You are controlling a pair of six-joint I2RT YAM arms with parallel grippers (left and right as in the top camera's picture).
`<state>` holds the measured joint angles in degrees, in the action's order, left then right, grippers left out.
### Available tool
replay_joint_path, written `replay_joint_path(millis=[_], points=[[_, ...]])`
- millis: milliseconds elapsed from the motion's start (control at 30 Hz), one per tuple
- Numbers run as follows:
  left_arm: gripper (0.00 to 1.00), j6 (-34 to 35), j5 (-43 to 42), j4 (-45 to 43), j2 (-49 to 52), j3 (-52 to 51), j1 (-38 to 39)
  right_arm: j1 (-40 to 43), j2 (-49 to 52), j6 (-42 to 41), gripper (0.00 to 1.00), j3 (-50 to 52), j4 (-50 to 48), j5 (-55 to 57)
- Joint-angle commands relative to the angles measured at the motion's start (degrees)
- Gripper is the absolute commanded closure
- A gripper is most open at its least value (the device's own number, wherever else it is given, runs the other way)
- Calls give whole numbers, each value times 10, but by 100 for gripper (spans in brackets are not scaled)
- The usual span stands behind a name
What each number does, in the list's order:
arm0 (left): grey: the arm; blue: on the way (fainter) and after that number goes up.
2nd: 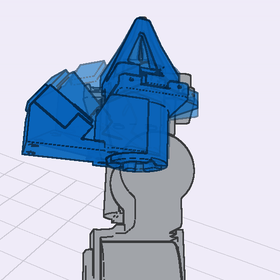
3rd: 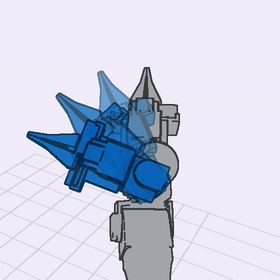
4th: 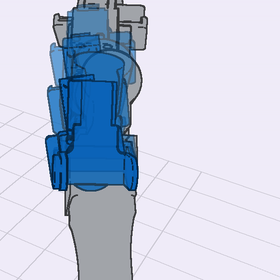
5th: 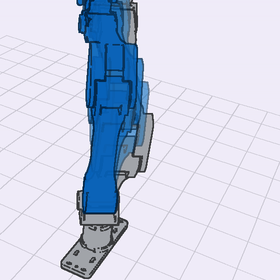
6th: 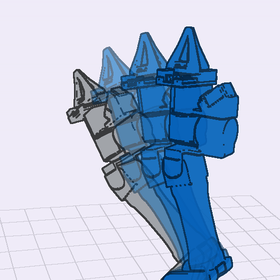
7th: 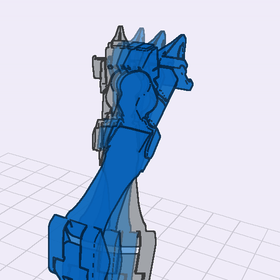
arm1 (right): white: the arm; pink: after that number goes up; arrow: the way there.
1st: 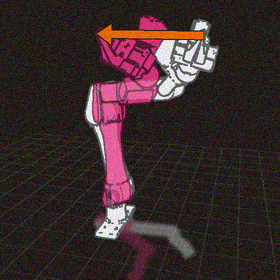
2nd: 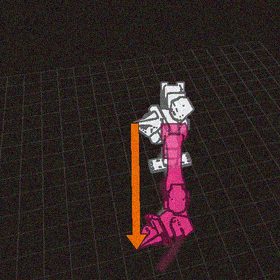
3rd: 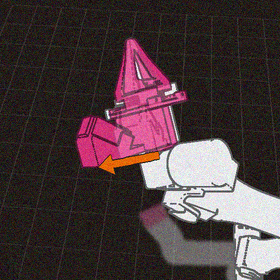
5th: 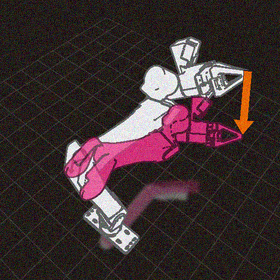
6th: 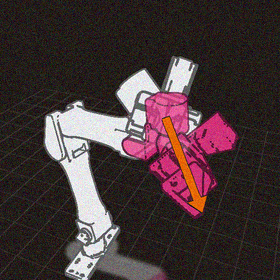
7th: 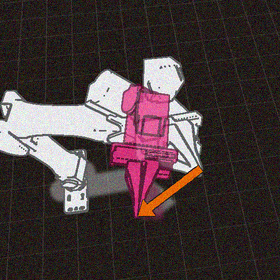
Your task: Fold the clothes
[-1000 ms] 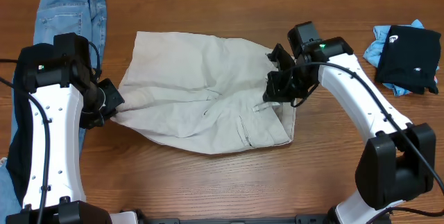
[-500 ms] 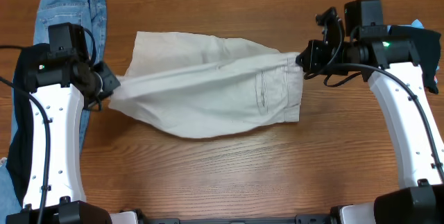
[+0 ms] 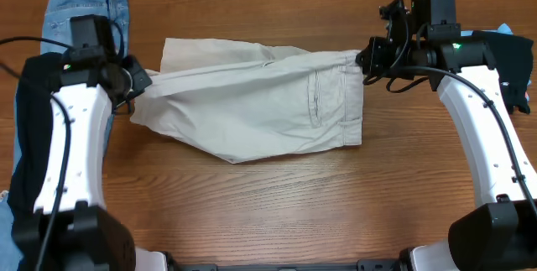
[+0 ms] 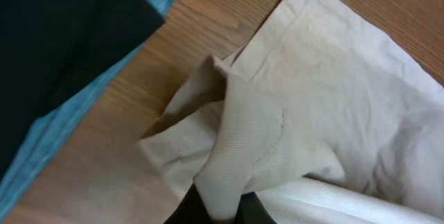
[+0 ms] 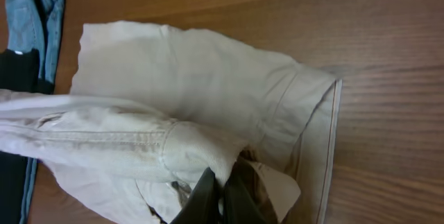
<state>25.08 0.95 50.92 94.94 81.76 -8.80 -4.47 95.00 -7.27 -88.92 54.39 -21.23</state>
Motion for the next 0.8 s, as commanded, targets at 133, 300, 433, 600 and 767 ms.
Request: replay_joint_path(millis=[133,300,433,600,767], points=[[91,-3,-17,-61,58,9,-1,11,29,-16,96,-9,-28,49],[89,-2,-31,-103,89,9,0,11,73,-16,96,-9,-55,49],[88,-2,-40,-128,114,9,2,11,99,-17,96,-8,-89,49],[75,-2,-40,-162,139,9,8,11,114,-30,96,-8,-123,67],[21,-3,-40,-219,144,9,10,11,120,-48,68,-8,-147,102]])
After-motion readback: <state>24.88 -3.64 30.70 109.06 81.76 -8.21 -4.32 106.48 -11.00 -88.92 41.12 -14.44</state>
